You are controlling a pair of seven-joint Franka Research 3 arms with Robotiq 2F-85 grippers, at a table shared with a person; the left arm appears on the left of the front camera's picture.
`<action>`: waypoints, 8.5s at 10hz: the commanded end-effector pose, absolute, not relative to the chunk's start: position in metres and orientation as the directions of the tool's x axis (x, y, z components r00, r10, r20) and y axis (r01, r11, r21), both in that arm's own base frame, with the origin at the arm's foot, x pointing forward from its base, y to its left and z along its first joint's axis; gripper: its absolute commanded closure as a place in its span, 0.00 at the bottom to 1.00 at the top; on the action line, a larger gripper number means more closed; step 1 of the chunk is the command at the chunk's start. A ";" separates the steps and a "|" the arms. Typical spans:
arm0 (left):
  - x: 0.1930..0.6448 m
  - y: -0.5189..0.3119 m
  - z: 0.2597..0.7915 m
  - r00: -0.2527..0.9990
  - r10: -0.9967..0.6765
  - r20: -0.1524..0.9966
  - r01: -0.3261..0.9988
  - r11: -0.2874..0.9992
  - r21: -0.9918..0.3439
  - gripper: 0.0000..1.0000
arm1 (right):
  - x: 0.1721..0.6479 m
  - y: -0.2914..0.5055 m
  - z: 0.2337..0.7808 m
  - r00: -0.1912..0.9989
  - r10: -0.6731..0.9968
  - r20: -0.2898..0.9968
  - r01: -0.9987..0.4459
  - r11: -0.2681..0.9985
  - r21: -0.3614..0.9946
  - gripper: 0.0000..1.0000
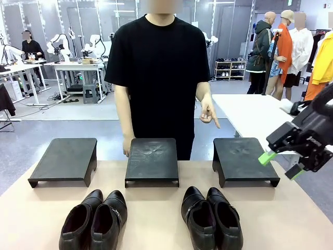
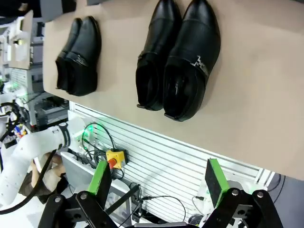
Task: Place the shoes on the stand as instructed by the person.
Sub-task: Pick up one pair of Shoes and place it on the Shoes Stand indicated by the person.
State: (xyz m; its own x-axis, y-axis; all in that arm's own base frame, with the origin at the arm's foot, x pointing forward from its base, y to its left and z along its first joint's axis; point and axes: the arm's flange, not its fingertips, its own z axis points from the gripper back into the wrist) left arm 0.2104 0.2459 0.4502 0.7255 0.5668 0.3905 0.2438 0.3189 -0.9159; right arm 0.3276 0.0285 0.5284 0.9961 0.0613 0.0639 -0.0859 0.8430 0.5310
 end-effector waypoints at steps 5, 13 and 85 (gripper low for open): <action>0.211 0.248 0.451 0.715 0.567 0.409 0.273 0.312 -0.910 0.00 | 0.333 0.094 0.466 0.995 -0.079 -0.062 0.096 0.922 0.376 0.00; 0.211 0.248 0.451 0.715 0.567 0.409 0.273 0.312 -0.910 0.00 | 0.383 0.158 0.417 0.991 -0.106 -0.082 0.120 0.972 0.201 0.00; 0.211 0.248 0.451 0.715 0.567 0.409 0.273 0.312 -0.910 0.00 | 0.583 0.019 0.453 0.921 -0.024 0.388 -0.013 0.996 0.093 0.93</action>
State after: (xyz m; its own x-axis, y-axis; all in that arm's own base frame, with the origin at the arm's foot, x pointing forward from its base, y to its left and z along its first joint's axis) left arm 0.2100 0.2459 0.4502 0.7258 0.5669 0.3898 0.2439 0.3177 -0.9163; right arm 0.5750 0.0153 0.4459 0.9338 0.0067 0.3577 -0.0451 0.9940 0.0992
